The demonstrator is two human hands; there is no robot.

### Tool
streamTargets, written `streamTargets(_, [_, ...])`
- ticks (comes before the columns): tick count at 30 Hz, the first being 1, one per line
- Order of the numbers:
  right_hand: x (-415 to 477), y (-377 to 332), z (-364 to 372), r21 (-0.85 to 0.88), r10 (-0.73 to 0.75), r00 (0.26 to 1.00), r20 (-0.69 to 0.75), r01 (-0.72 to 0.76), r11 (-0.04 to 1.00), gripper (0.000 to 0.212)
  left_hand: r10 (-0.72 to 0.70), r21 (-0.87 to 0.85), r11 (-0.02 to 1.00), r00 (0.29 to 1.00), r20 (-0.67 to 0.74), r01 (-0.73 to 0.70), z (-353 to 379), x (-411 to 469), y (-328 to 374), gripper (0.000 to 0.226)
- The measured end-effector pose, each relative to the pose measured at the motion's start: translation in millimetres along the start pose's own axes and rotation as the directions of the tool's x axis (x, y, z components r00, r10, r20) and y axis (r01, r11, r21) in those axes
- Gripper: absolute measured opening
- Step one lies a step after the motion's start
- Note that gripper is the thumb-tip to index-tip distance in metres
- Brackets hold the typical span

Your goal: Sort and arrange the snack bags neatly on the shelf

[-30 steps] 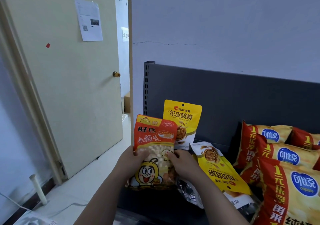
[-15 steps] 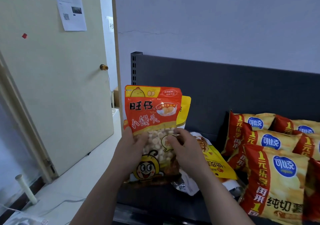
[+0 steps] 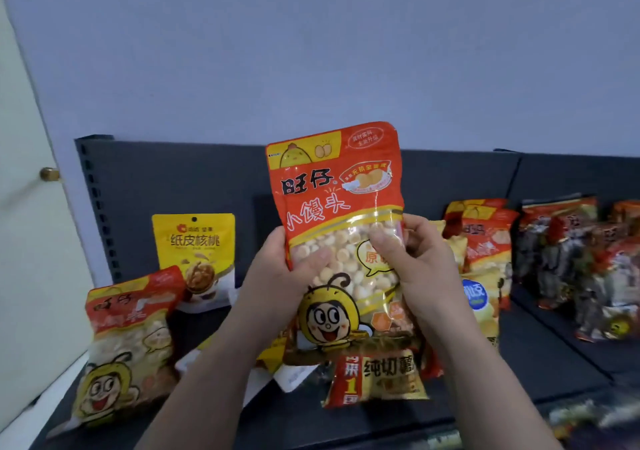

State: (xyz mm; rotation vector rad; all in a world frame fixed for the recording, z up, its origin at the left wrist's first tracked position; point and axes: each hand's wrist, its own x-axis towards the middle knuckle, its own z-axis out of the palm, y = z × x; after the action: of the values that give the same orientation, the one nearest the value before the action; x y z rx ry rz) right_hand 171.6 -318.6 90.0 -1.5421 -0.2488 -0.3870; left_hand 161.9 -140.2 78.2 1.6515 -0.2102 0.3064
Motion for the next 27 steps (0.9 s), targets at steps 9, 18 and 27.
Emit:
streamTargets(9, [37.6, 3.1, -193.9, -0.173, -0.121, 0.977, -0.173, 0.091, 0.981, 0.029, 0.091, -0.220, 0.975, 0.952, 0.292, -0.026, 193.7, 27.4, 17.8, 0.039])
streamTargets(18, [80.9, 76.7, -354.0, -0.339, 0.014, 0.987, -0.161, -0.069, 0.938, 0.036, 0.018, 0.042, 0.999, 0.992, 0.126, -0.023, 382.5, 52.0, -38.0, 0.041])
streamTargets(27, [118.6, 153.3, -392.4, -0.523, 0.206, 0.979, -0.013, -0.182, 0.832, 0.046, -0.170, 0.310, 0.930, 0.980, -0.105, 0.195, 447.7, 66.8, -92.1, 0.043])
